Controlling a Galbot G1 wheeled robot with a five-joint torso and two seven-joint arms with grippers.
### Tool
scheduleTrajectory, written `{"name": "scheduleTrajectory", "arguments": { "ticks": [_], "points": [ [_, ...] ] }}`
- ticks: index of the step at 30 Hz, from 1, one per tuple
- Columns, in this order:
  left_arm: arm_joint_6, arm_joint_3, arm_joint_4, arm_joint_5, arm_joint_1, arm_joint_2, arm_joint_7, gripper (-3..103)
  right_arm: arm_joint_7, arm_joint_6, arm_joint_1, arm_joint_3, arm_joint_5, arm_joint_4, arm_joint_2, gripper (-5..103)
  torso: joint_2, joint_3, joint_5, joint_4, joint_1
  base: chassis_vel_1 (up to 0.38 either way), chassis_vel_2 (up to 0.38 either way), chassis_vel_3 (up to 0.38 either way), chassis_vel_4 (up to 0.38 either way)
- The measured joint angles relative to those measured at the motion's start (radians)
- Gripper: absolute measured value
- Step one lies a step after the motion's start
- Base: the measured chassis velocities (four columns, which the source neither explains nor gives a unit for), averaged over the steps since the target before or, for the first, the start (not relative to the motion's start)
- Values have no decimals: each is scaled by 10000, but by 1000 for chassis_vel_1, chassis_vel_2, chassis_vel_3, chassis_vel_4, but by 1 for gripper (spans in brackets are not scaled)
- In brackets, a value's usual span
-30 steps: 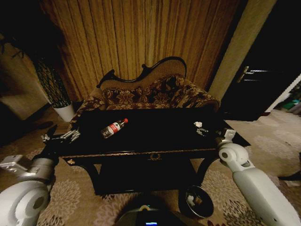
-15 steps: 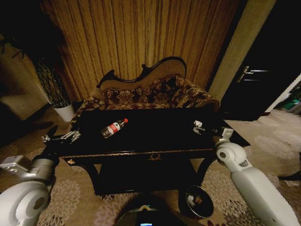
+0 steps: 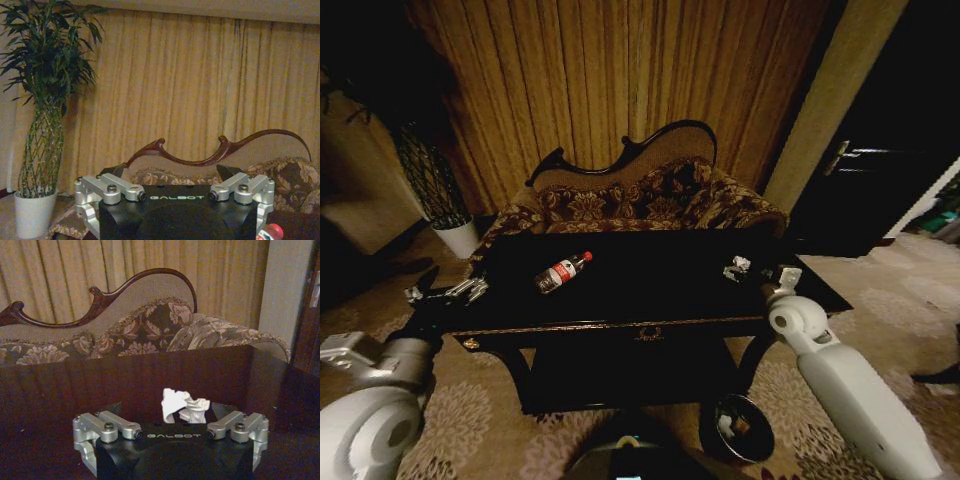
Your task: Move to the front of the table and place the trash on the table into the trash bin.
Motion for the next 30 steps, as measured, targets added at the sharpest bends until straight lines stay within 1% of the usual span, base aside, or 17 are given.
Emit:
{"name": "scheduleTrajectory", "arguments": {
  "ticks": [3, 4, 5, 6, 7, 8, 11, 14, 15, 17, 20, 22, 23, 25, 28, 29, 30],
  "points": [
    [-5, 27, 0, 8, -10, -34, 6, 100, 7, 3, 73, -96, -96, -92, 0, 92, 0, 0, 0, -1, 0, 0, 0, 0, 0],
    [-5, 46, 0, 13, -21, -37, 8, 100, 8, 5, 107, -133, -139, -123, 0, 92, 0, 0, 0, 0, 0, 0, 0, 0, 0],
    [-5, 48, 0, 15, -28, -38, 7, 100, 11, 5, 126, -148, -154, -133, 0, 81, 0, 0, 0, 0, 0, 0, 0, 0, 0],
    [-5, 48, 0, 15, -36, -35, 8, 100, 11, 6, 142, -166, -161, -134, 0, 76, 0, 0, 0, 0, 0, 0, 0, 0, 0],
    [-5, 48, 0, 15, -36, -35, 8, 100, 11, 6, 142, -166, -161, -134, 0, 76, 0, 0, 0, 0, 0, 0, 0, 0, 0],
    [-6, 46, 0, 15, -41, -29, 8, 100, 11, 6, 156, -180, -164, -135, -1, 70, 0, 0, 0, -1, 0, 0, 0, 0, 0],
    [-6, 36, 0, 15, -42, -22, 9, 100, 12, 8, 180, -188, -167, -140, -2, 65, 0, 0, 0, 0, 0, 0, 0, 0, 0],
    [-5, 36, 0, 15, -37, -21, 8, 100, 12, 48, 170, -189, -172, -159, -2, 48, 0, 0, 0, 0, 0, 0, 0, 0, 0],
    [-5, 36, 0, 15, -37, -21, 8, 100, 12, 48, 170, -189, -172, -159, -2, 48, 0, 0, 0, 0, 0, 0, 0, 0, 0],
    [-5, 42, 0, 15, -46, -14, 8, 100, 13, 76, 112, -175, -173, -160, -8, 37, 0, 0, 0, 0, 0, 0, 0, 0, 0],
    [-6, 44, 0, 13, -66, 4, 9, 100, 14, 97, 92, -167, -174, -160, -25, 31, 0, 0, 0, -1, 0, 0, 0, 0, 0],
    [-6, 36, 0, 4, -84, 31, 9, 100, 14, 124, 89, -168, -175, -152, -47, 20, 0, 0, -1, -1, 0, 0, 0, 0, 0],
    [-6, 36, 0, 4, -84, 31, 9, 100, 14, 124, 89, -168, -175, -152, -47, 20, 0, 0, -1, -1, 0, 0, 0, 0, 0],
    [-6, 0, 0, -7, -80, 45, 7, 100, 14, 135, 92, -176, -176, -151, -50, 9, 0, 0, 0, -1, 0, 0, 0, 0, 0],
    [-6, -38, 0, -17, -55, 47, 6, 100, 14, 148, 83, -188, -184, -130, -48, 9, 0, 0, 0, 0, 0, 0, 0, 0, 0],
    [-6, -44, 0, -20, -46, 47, 5, 100, 14, 159, 65, -195, -190, -114, -45, 2, 0, 0, 0, 0, 0, 0, 0, 0, 0],
    [-7, -46, 0, -25, -42, 47, 5, 100, 14, 168, 38, -200, -194, -87, -38, 1, 0, 0, 0, 0, 0, 0, 0, 0, 0]
  ]
}}
